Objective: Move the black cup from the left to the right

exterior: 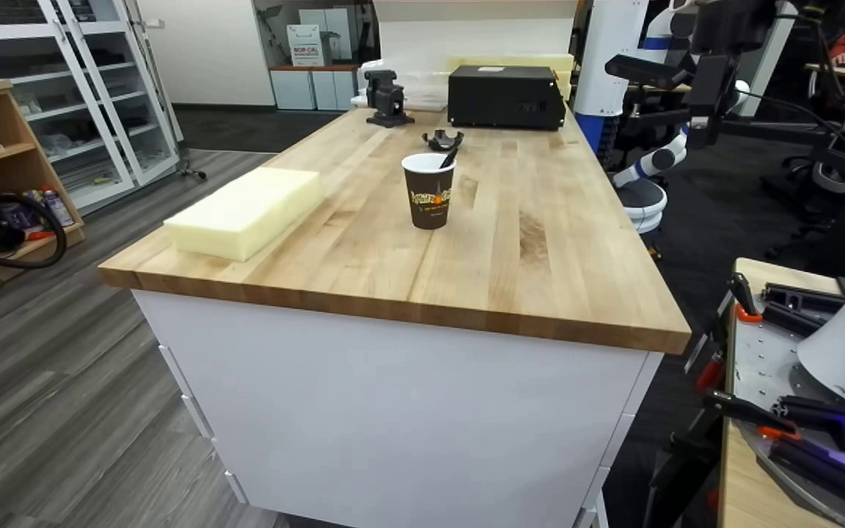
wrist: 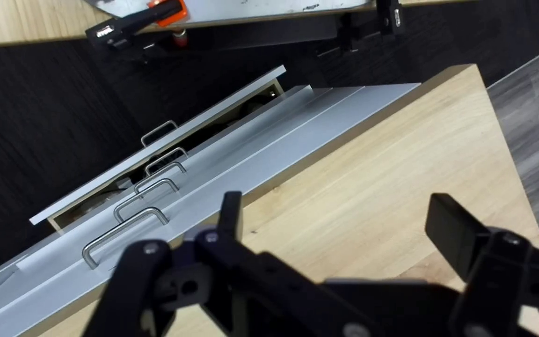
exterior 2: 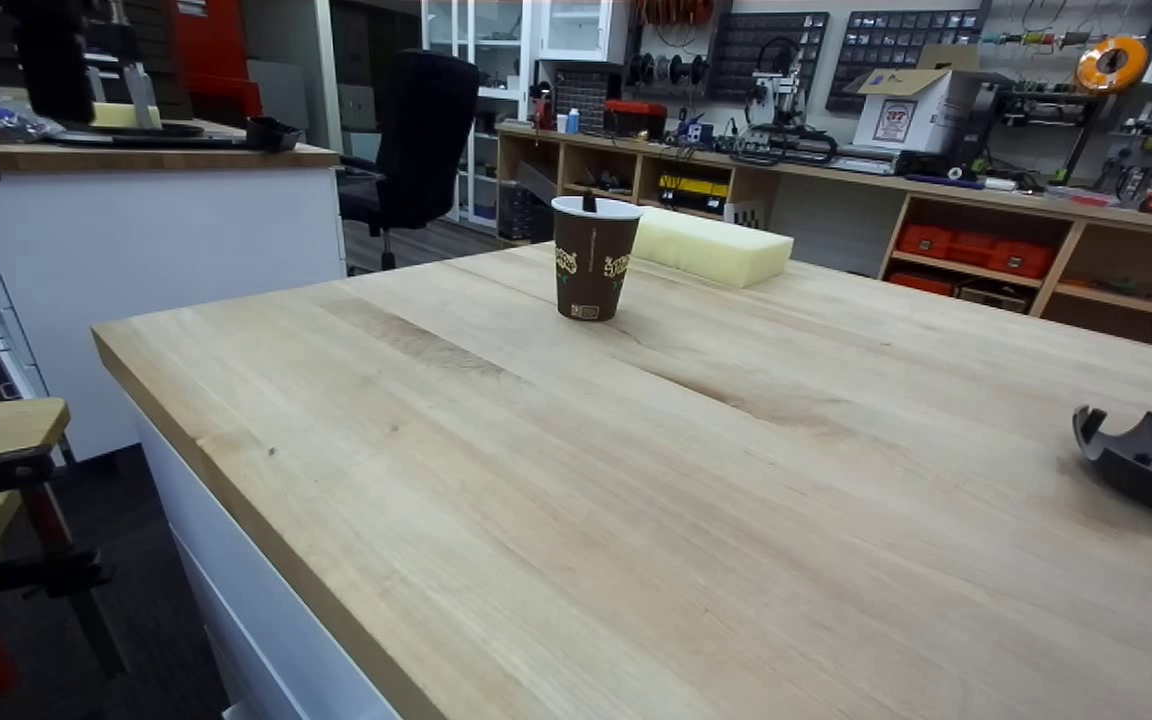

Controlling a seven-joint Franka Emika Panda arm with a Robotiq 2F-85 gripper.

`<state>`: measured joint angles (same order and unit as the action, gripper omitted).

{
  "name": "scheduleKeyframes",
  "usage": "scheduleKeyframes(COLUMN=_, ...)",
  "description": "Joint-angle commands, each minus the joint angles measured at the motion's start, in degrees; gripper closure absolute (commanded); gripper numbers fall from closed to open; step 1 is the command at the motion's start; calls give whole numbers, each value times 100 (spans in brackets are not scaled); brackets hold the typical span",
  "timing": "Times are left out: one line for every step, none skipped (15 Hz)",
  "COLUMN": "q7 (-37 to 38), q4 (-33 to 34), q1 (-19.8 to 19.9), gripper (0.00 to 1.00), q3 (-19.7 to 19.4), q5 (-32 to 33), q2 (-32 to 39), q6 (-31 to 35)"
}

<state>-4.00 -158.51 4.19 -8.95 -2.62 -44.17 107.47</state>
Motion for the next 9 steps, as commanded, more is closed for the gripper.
scheduleKeyframes(q7=27, q4=724, q1=-67, gripper=0, q3=370, q5=269, q2=1015, q6=-321)
scheduleKeyframes(q7=8, q4=936, q1=-97, gripper=0, q3=460, q5=357, q2=1311, q6=-371)
scheduleKeyframes(q7=4, q4=1178, q1=-115, gripper=0, q3=554, q5=478, q2=1623, q6=-421)
scheduleKeyframes(q7=-14, q4=1427, q1=-134, gripper=0, q3=638, q5=610, q2=1916, q6=-475)
scheduleKeyframes(q7=-27, q4=1680, q1=-125, gripper=0, q3=701, q5=774, q2=2224, q6=-479)
scheduleKeyframes(q7=-56, q4=1966, q1=-145, gripper=0, q3=773, q5=941, q2=2497, q6=-494)
scheduleKeyframes(q7=-94, q4=2251, q1=-149, gripper=0, q3=806, q5=1099, q2=2797, q6=-465)
scheduleKeyframes(q7=-148, q4=2499, q1=-171, gripper=0, q3=835, q5=1247, q2=3043, q6=-444)
scheduleKeyframes(q7=-211, q4=2750, q1=-194, gripper=0, q3=857, q5=1380, q2=3301, q6=-428)
